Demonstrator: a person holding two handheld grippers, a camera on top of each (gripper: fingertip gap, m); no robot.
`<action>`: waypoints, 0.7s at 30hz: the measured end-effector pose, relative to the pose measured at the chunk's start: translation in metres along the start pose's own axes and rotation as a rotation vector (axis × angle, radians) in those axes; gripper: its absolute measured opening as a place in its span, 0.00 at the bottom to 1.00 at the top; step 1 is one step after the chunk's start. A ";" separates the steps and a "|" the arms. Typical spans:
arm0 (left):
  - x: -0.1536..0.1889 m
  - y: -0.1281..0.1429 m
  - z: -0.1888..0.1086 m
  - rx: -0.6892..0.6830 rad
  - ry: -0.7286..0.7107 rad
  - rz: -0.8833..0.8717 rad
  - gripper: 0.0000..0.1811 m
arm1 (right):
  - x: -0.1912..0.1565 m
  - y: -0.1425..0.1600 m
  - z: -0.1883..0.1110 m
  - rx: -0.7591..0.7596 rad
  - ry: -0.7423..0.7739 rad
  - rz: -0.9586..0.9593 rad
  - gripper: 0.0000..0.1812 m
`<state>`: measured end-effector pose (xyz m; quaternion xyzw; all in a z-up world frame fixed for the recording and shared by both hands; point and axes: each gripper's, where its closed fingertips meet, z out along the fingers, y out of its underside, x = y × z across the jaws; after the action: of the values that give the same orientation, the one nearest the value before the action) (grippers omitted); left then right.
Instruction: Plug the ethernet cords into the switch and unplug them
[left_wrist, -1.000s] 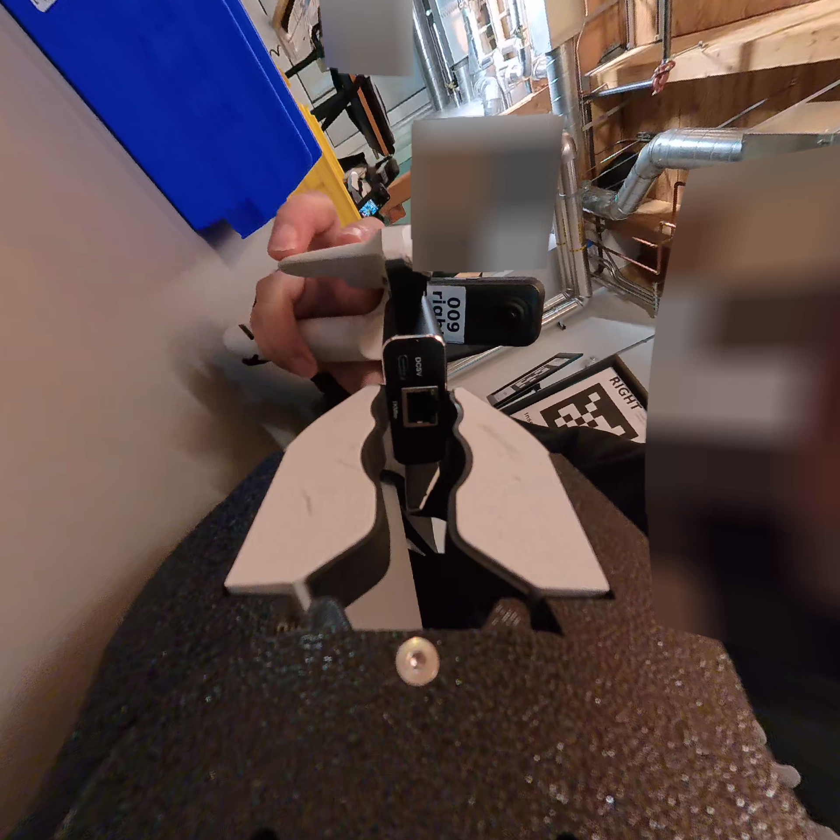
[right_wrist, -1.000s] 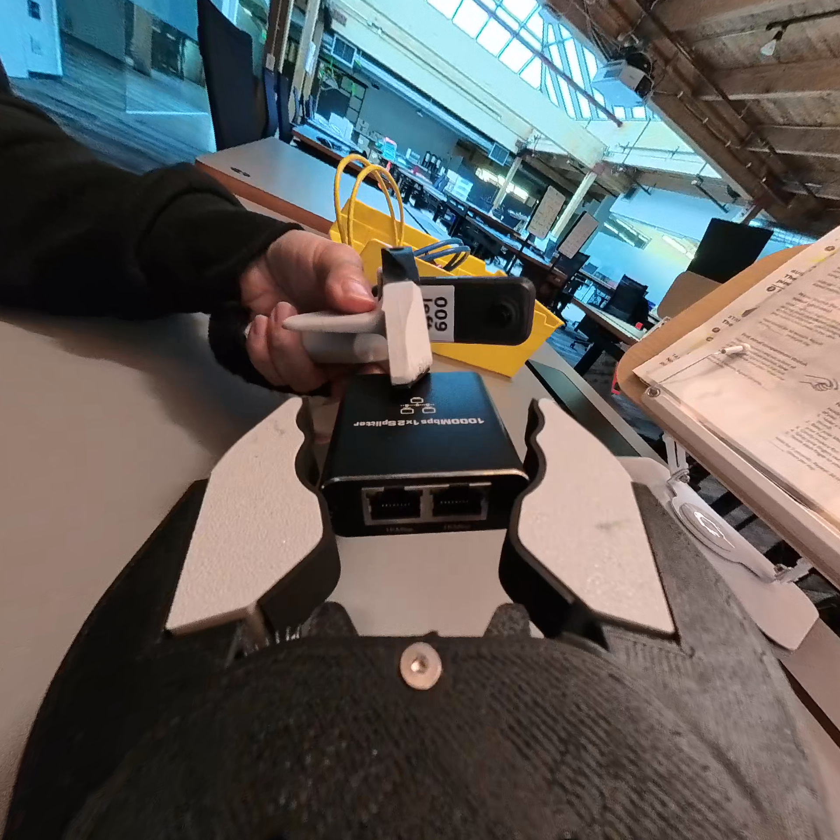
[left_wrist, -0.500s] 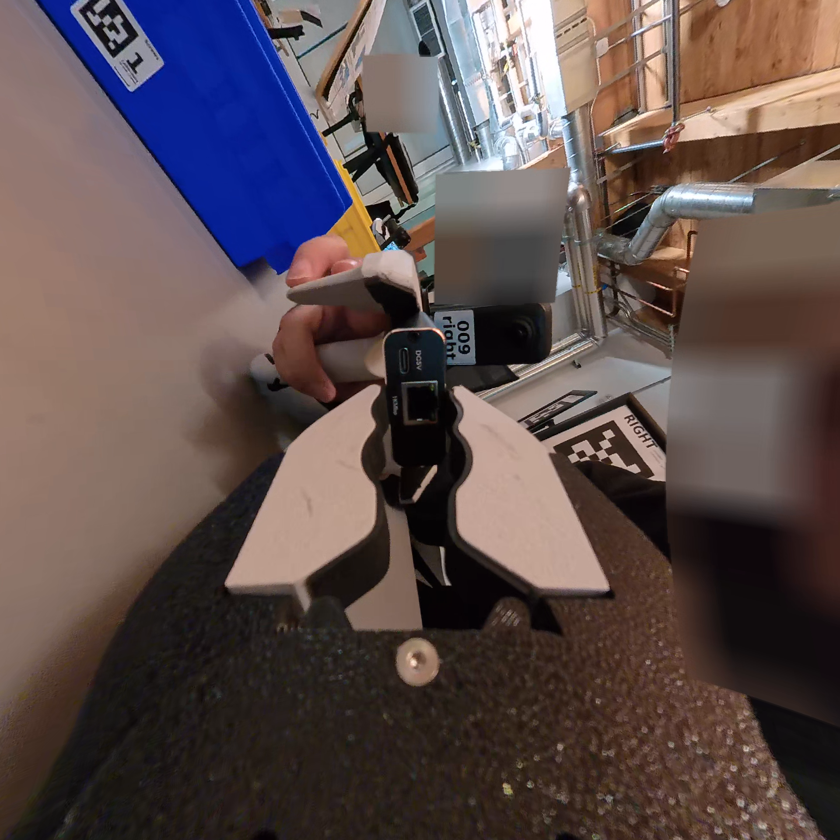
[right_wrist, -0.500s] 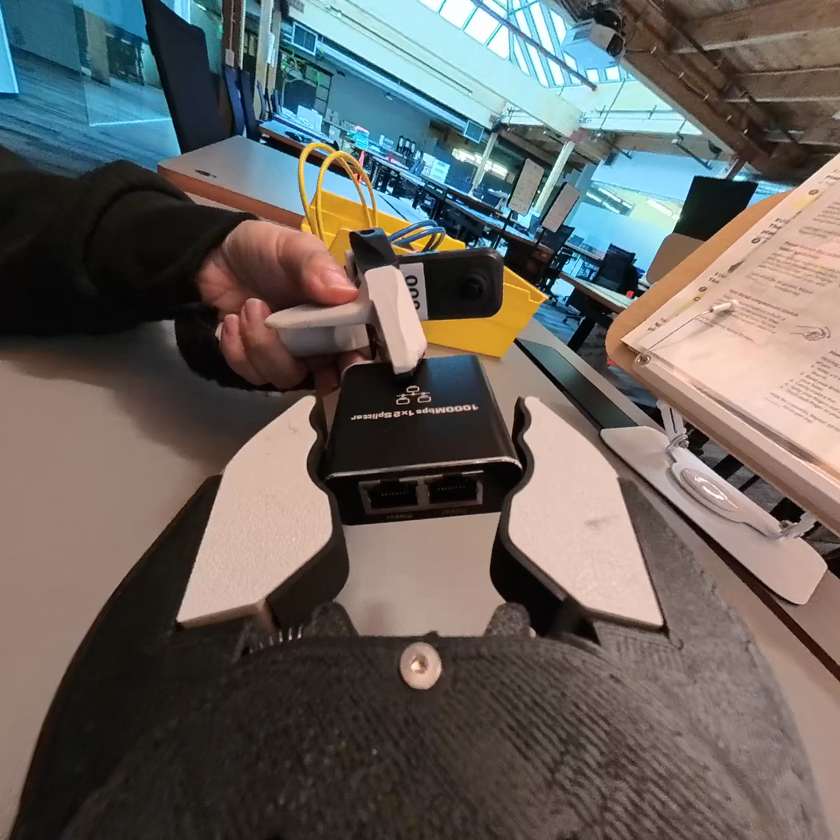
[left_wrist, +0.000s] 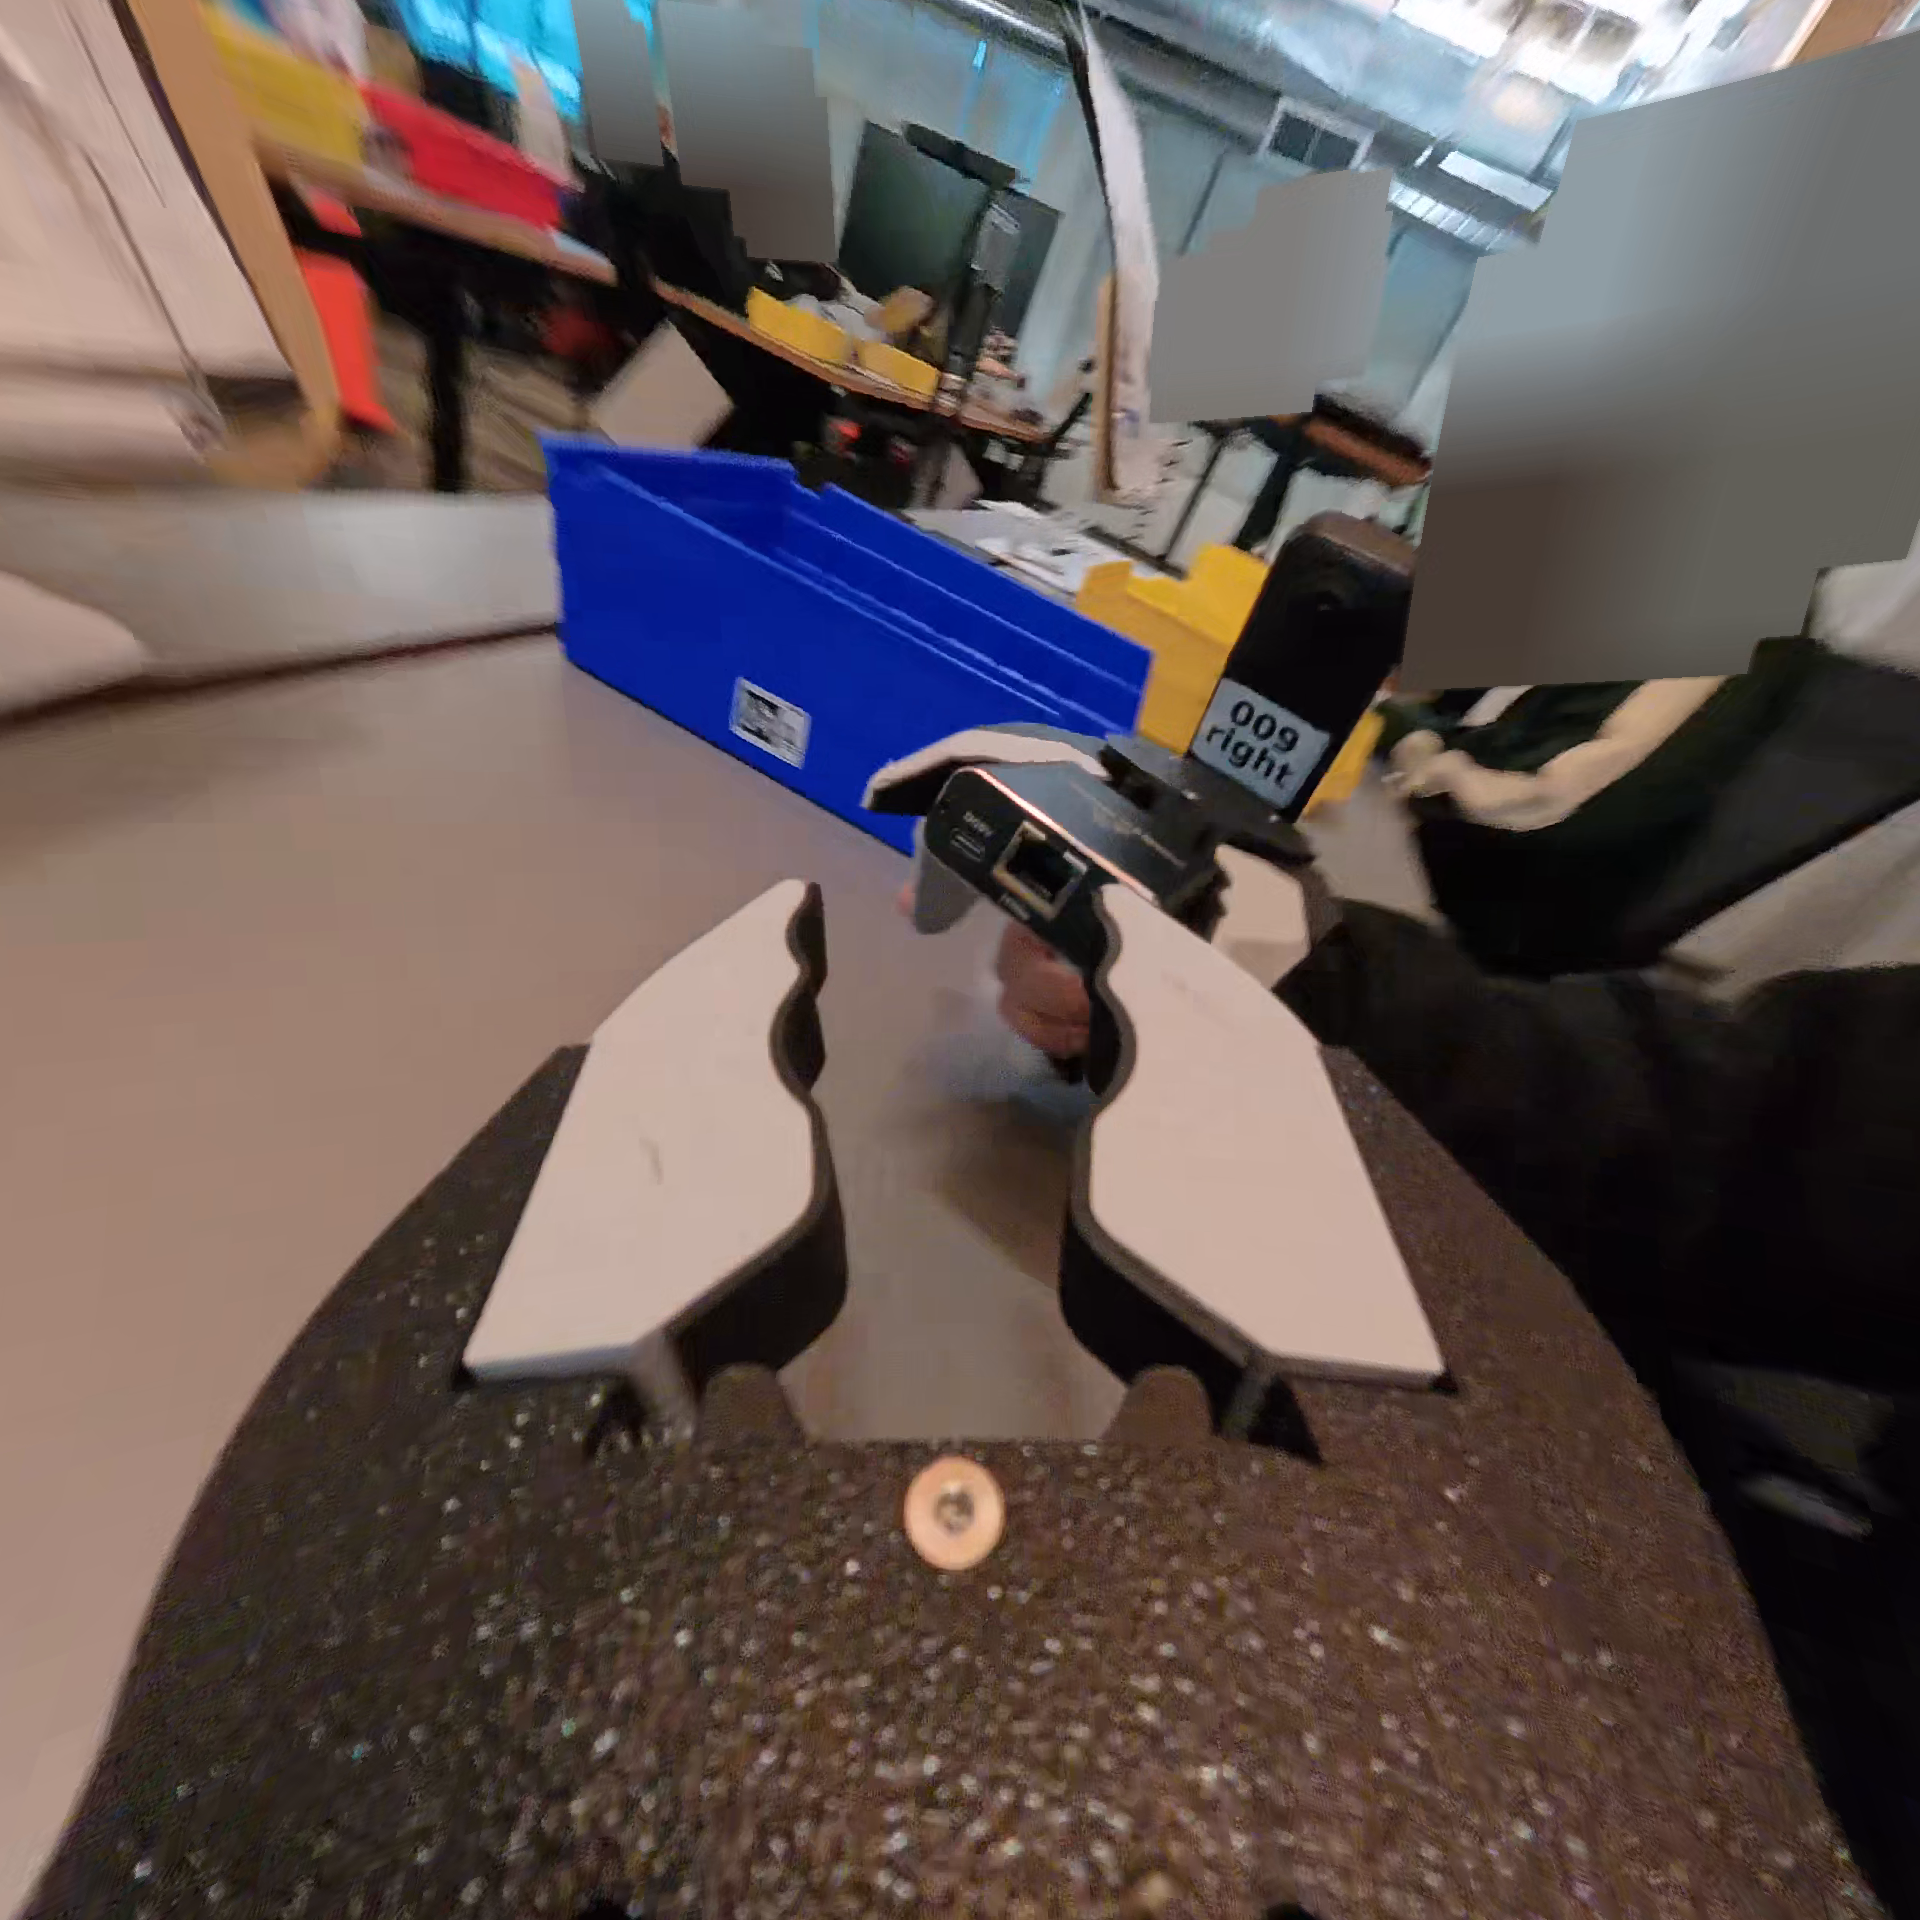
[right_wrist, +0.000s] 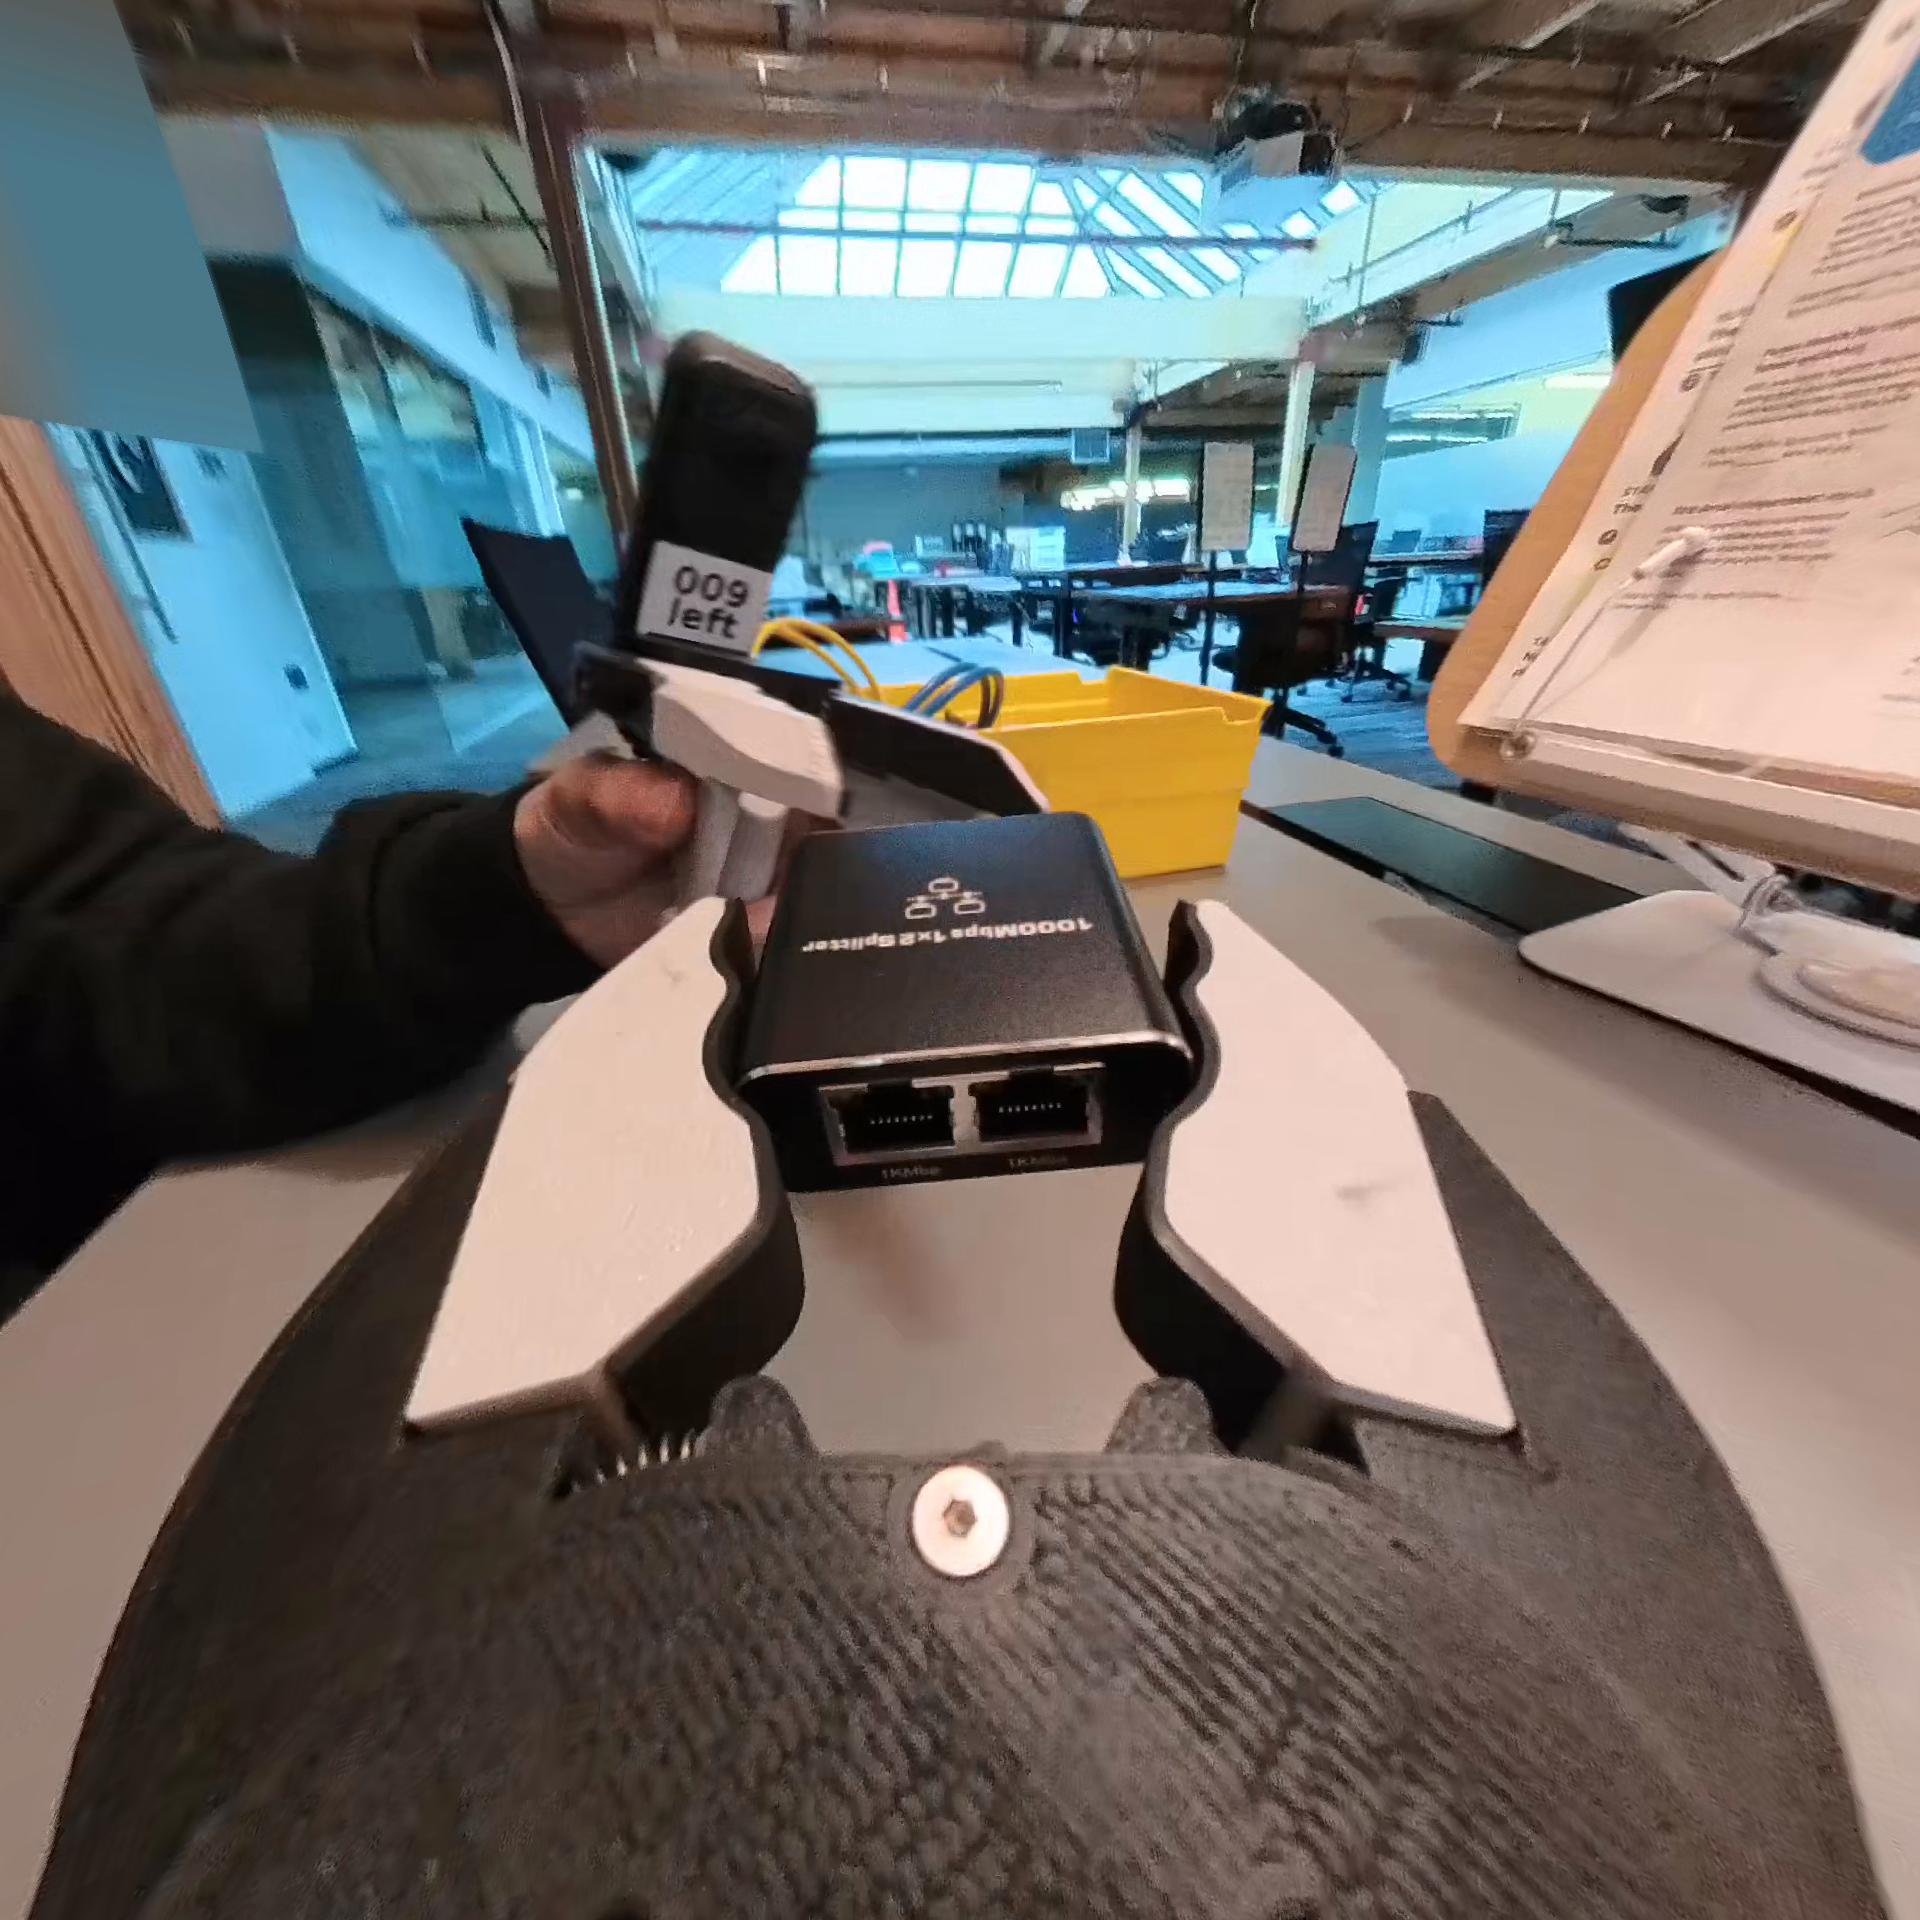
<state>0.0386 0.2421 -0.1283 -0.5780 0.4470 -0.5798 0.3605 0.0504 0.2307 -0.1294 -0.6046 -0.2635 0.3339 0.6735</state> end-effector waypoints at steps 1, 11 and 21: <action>0.002 -0.005 -0.004 0.005 -0.030 0.083 0.26 | 0.005 -0.001 -0.003 0.017 0.011 0.016 0.42; -0.057 -0.067 -0.161 -0.616 -0.541 0.945 0.27 | 0.016 0.000 -0.014 0.032 -0.001 0.053 0.42; -0.192 -0.016 -0.255 -1.438 -0.362 1.153 0.33 | 0.013 0.000 -0.015 0.035 -0.026 0.044 0.42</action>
<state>-0.1992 0.4528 -0.1624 -0.4330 0.8523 0.2024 0.2124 0.0699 0.2309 -0.1316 -0.5938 -0.2532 0.3611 0.6730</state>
